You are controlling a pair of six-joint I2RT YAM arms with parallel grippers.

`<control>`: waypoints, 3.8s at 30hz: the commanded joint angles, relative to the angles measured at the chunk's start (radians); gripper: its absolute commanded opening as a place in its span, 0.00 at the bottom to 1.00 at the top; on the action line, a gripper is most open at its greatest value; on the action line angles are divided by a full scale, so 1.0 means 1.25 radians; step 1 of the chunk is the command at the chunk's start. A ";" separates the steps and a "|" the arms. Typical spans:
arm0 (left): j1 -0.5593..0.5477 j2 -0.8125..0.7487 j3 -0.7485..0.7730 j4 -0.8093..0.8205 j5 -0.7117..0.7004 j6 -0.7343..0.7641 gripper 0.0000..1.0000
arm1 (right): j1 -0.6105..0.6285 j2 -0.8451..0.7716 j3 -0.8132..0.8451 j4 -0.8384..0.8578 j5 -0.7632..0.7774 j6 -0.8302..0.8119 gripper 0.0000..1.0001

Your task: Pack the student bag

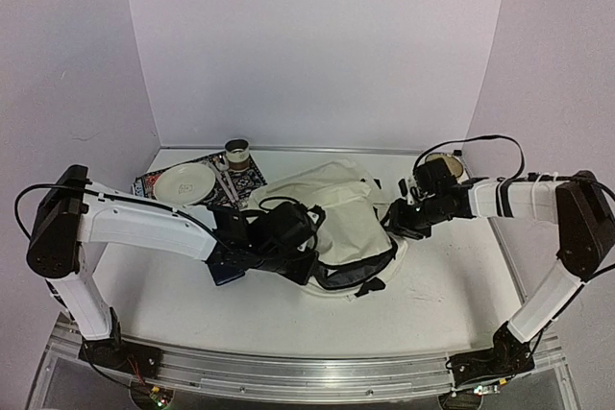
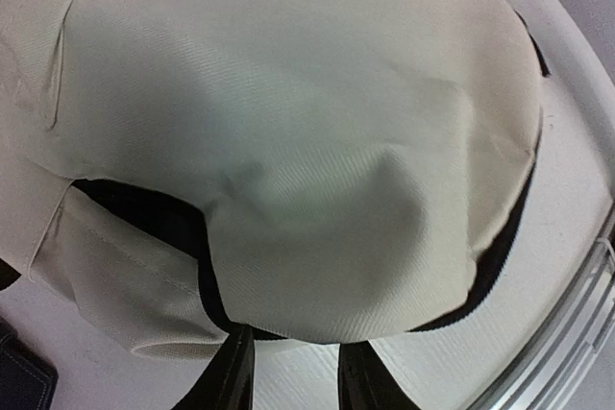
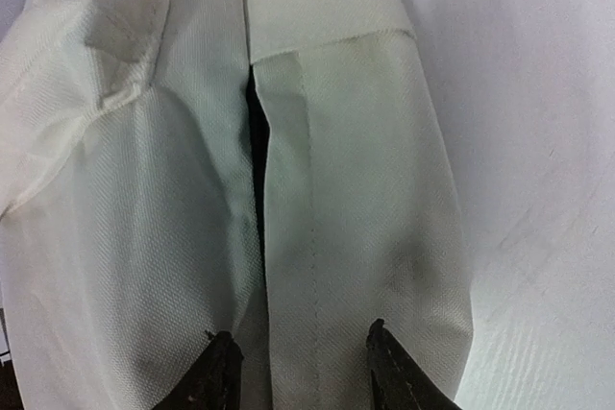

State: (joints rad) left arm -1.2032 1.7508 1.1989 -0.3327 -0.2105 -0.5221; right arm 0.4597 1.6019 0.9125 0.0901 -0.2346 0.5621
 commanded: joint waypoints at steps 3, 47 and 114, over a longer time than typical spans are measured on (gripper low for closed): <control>0.058 -0.053 -0.046 0.013 -0.058 -0.003 0.31 | 0.124 -0.059 -0.073 0.036 -0.068 0.100 0.44; -0.082 0.056 0.090 0.172 0.045 -0.131 0.53 | 0.249 -0.164 -0.199 0.220 0.127 0.311 0.45; -0.082 0.022 0.005 0.199 0.176 -0.064 0.00 | 0.078 -0.075 -0.102 0.071 0.102 0.128 0.31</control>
State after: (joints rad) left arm -1.3011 1.7331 1.1389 -0.0872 0.0078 -0.6570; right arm 0.5522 1.6200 0.8022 0.2497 0.0216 0.7213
